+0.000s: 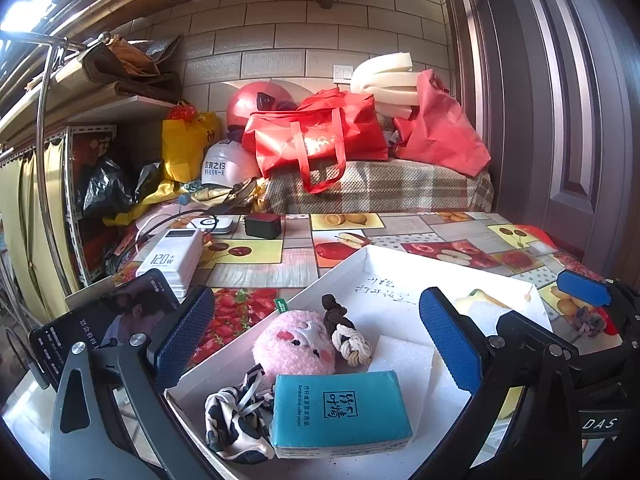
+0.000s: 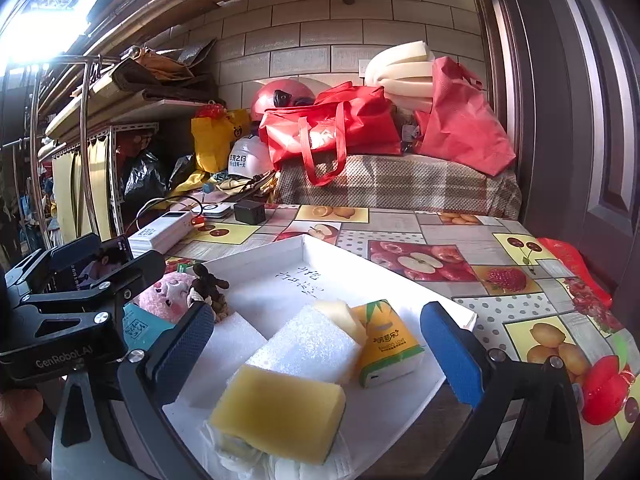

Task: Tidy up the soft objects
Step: 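Open the left gripper to drop the rope toy while the right drops the scrub sponge in the tray, then move the left gripper to the grey knotted rope toy while the right moves to the red apple plush, then grasp the grey-purple knotted rope toy with the left gripper while the right grasps the red apple plush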

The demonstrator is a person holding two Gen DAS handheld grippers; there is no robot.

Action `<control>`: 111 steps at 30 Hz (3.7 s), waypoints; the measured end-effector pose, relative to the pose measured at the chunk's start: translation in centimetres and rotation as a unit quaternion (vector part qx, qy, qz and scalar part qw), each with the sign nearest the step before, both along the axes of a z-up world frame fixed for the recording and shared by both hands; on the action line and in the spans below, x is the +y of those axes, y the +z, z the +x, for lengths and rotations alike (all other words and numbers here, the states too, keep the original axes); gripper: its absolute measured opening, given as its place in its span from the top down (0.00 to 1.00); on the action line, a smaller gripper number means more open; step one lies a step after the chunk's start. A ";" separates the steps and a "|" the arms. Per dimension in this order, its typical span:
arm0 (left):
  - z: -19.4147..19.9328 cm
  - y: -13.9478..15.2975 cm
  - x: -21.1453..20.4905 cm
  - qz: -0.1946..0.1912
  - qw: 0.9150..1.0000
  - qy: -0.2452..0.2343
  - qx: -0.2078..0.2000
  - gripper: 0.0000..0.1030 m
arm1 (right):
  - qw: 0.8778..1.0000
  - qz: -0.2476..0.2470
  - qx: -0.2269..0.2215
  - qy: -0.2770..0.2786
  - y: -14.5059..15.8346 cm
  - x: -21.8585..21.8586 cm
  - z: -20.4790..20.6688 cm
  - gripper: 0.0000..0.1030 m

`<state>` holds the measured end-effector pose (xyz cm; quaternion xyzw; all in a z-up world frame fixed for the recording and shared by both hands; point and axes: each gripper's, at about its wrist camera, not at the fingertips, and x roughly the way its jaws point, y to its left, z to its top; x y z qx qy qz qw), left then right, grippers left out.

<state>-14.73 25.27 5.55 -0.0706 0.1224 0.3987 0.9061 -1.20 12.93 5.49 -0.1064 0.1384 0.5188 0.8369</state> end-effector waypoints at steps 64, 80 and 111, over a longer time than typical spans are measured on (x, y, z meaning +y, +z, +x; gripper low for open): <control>1.8 0.1 -8.9 0.027 0.997 -0.060 0.029 0.00 | 0.987 0.090 0.032 -0.126 1.0 -14.6 5.3 0.00; 9.2 -0.2 -15.7 -0.005 0.978 -0.200 0.065 0.00 | 0.981 0.067 0.007 -0.182 1.9 -24.8 13.4 0.00; 22.3 -2.2 -20.3 0.015 0.938 -0.266 0.220 0.00 | 0.964 -0.042 0.236 -0.111 -2.3 -21.0 21.1 0.43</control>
